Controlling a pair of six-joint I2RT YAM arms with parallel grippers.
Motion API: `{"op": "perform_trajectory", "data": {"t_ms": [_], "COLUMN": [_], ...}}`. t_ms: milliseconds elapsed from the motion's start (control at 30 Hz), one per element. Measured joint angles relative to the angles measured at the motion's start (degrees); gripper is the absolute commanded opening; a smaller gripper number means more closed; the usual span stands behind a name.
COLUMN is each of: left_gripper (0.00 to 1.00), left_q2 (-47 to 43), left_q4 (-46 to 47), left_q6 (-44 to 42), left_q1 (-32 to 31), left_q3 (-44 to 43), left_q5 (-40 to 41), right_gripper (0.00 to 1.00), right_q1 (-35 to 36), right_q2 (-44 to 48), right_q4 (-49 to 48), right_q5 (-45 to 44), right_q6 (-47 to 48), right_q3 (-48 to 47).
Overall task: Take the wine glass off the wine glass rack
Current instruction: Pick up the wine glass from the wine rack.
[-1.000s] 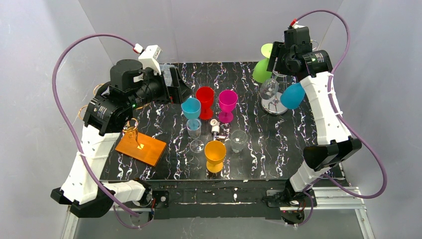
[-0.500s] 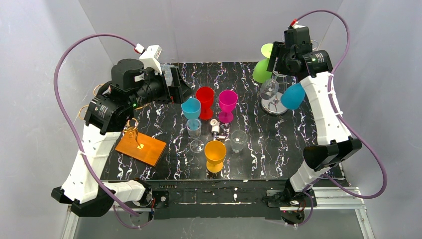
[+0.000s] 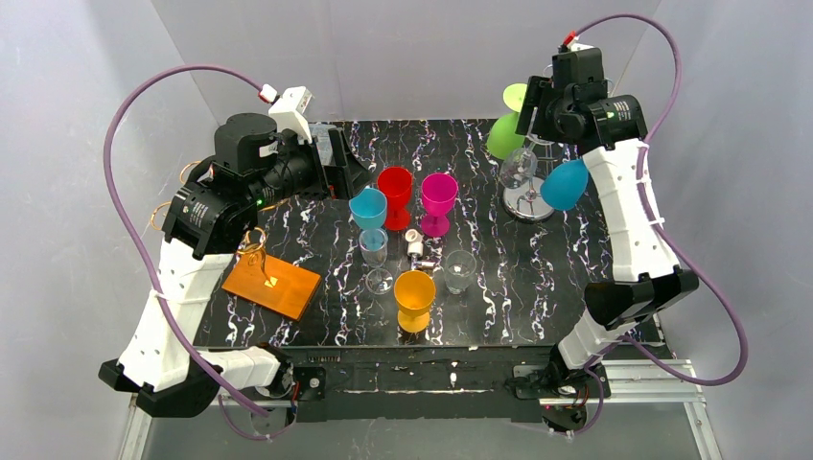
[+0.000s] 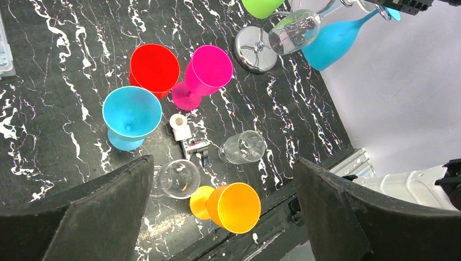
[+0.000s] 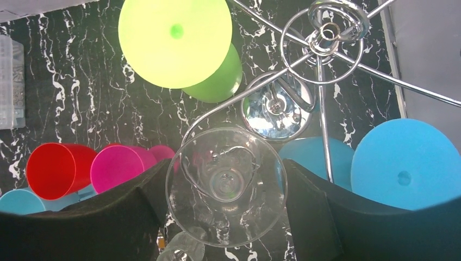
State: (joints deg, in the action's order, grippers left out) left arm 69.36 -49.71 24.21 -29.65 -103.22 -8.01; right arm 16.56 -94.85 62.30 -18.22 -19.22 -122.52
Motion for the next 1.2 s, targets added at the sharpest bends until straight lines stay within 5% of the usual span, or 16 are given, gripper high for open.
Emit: {"op": "perform_trajectory", "data": {"t_ms": [1200], "left_gripper": [0.98], "left_q2": [0.57], "left_q4": [0.37], "left_q6": [0.07], "left_q1": [0.00], "left_q3": [0.11], "left_q5": [-0.09], "right_gripper": [0.43], "right_q1": [0.00], "right_q2": [-3.82], "right_q4": [-1.22], "right_q5": [2.67], "right_q6": [1.22], "right_q3": [-4.92]}}
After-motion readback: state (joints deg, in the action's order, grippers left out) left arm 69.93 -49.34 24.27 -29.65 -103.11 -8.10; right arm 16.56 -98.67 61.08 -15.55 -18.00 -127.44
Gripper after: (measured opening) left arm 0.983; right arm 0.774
